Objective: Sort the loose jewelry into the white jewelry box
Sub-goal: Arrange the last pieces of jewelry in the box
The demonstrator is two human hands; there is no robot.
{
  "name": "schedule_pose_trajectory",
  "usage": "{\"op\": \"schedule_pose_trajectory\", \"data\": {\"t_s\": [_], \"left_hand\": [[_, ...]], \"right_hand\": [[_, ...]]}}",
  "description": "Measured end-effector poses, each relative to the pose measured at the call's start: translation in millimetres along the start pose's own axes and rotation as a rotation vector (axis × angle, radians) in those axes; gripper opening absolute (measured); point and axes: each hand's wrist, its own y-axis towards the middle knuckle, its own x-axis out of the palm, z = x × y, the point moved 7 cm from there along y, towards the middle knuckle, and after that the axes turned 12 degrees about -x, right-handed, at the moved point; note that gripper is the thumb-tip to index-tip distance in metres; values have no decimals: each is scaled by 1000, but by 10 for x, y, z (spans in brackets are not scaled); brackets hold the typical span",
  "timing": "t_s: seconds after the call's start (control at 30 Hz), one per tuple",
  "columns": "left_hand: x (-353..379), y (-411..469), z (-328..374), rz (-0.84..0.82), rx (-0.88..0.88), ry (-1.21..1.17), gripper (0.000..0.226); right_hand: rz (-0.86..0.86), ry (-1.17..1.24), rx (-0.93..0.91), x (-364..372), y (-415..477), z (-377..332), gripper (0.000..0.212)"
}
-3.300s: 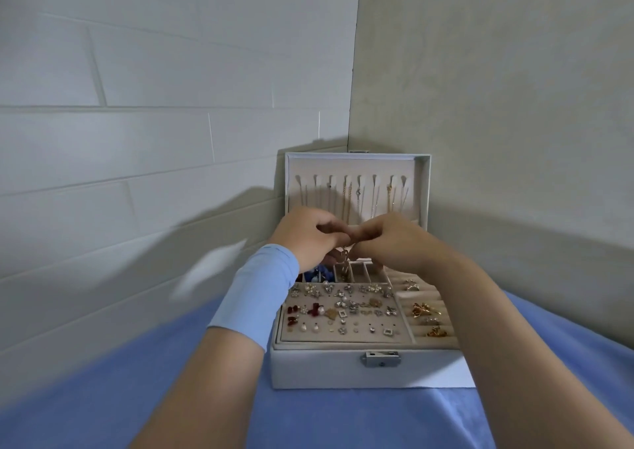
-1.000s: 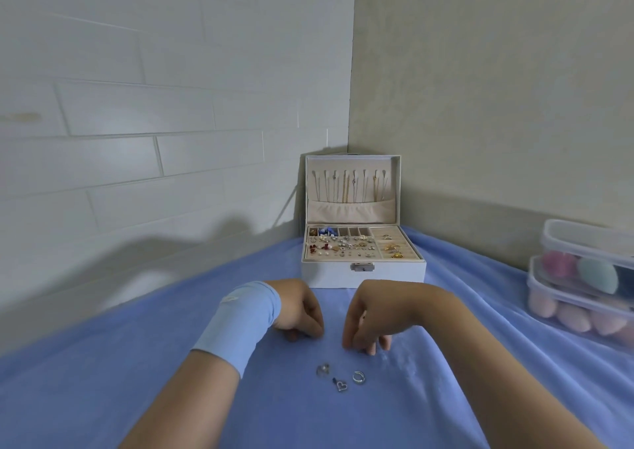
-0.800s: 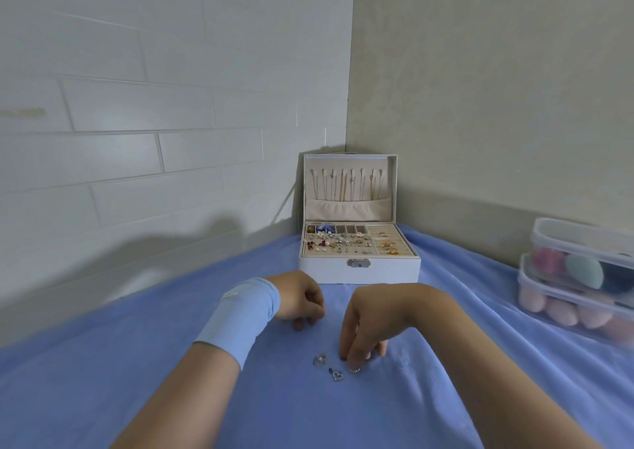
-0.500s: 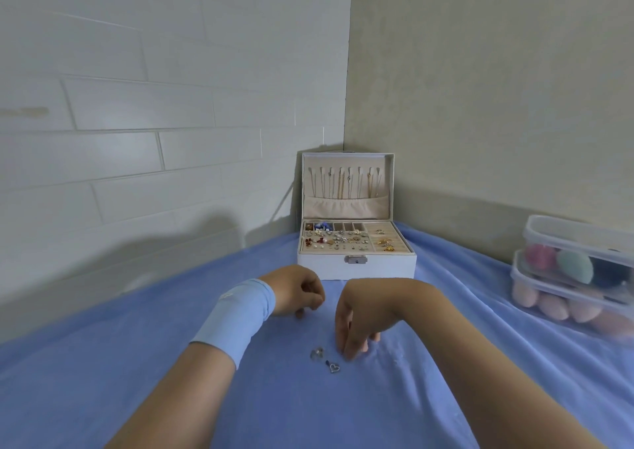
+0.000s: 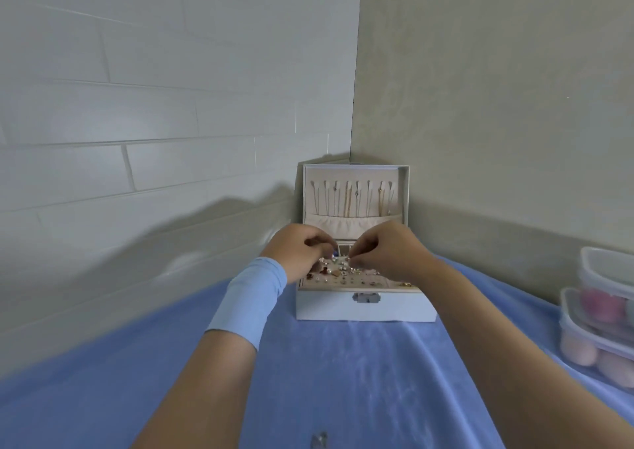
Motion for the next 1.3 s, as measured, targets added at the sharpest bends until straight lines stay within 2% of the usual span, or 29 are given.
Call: {"op": "schedule_pose_trajectory", "data": {"t_s": [0.13,0.33,0.47,0.63,0.8,0.97,1.13,1.3], "left_hand": [[90,358,44,11,24,-33,17],[277,739,-13,3,31,-5,19],[300,845,-72,18,24,22,14],[345,852,-134,17,18,17,12],[375,810,-83,-29,12,-107,12],[365,741,-7,-62,-21,-245,10],[427,695,-8,-130,-91,-282,14],[419,699,-55,-170,-140,-344,16]], "right_hand": [[39,-44,33,-49,380,275,4],[85,-75,94,5,722,653,5],[50,-73,126,131,830,775,10],[12,-54,107,178,803,816,3],[122,96,-12,-9,610,600,12],[12,212,-83,-44,475,458,33],[105,292,-87,-93,448,477,19],[122,356,-100,-131,446,467,8]]}}
